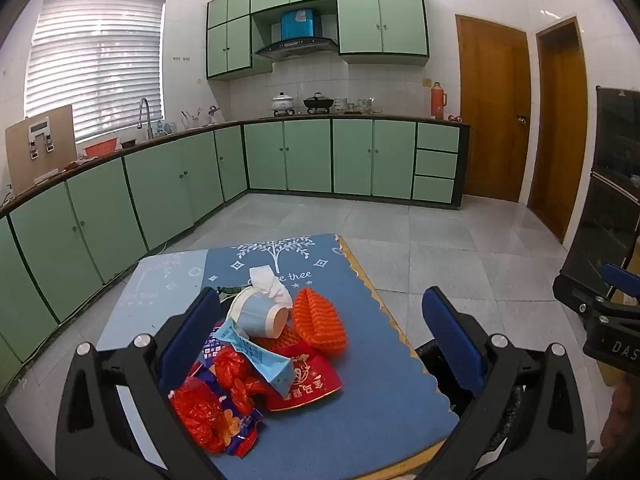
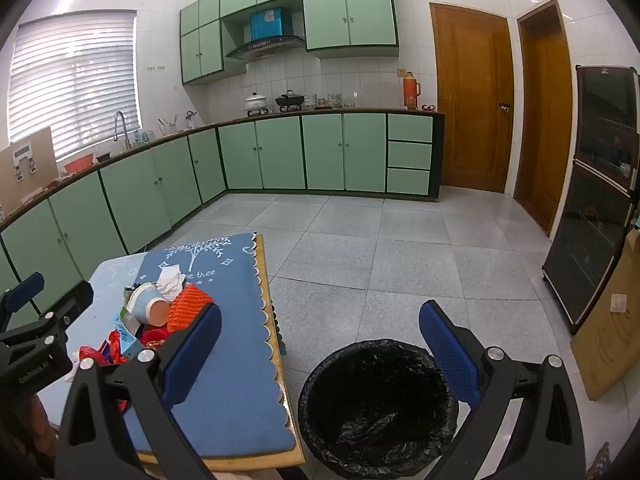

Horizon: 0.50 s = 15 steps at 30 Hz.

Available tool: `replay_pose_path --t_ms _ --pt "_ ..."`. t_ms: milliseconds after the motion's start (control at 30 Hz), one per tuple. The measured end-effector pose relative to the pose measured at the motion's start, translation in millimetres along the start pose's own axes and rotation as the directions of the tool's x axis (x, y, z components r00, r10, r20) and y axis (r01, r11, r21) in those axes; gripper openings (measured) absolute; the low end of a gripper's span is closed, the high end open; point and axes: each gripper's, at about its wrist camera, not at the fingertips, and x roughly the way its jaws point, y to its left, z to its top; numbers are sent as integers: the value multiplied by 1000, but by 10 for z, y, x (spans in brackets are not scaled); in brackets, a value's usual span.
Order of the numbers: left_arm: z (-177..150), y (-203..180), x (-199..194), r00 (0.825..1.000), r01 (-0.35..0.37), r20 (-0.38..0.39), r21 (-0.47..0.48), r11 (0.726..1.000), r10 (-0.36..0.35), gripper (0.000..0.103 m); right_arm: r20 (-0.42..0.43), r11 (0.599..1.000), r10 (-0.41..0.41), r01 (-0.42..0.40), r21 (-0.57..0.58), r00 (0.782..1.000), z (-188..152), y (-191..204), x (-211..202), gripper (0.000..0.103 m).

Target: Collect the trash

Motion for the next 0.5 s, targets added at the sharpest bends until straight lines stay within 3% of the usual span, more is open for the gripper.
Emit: replay_pose_path --t_ms 500 --pt "2 29 -38 1000 2 1 -8 1000 -2 98 -4 1000 0 0 -1 1000 -1 0 9 97"
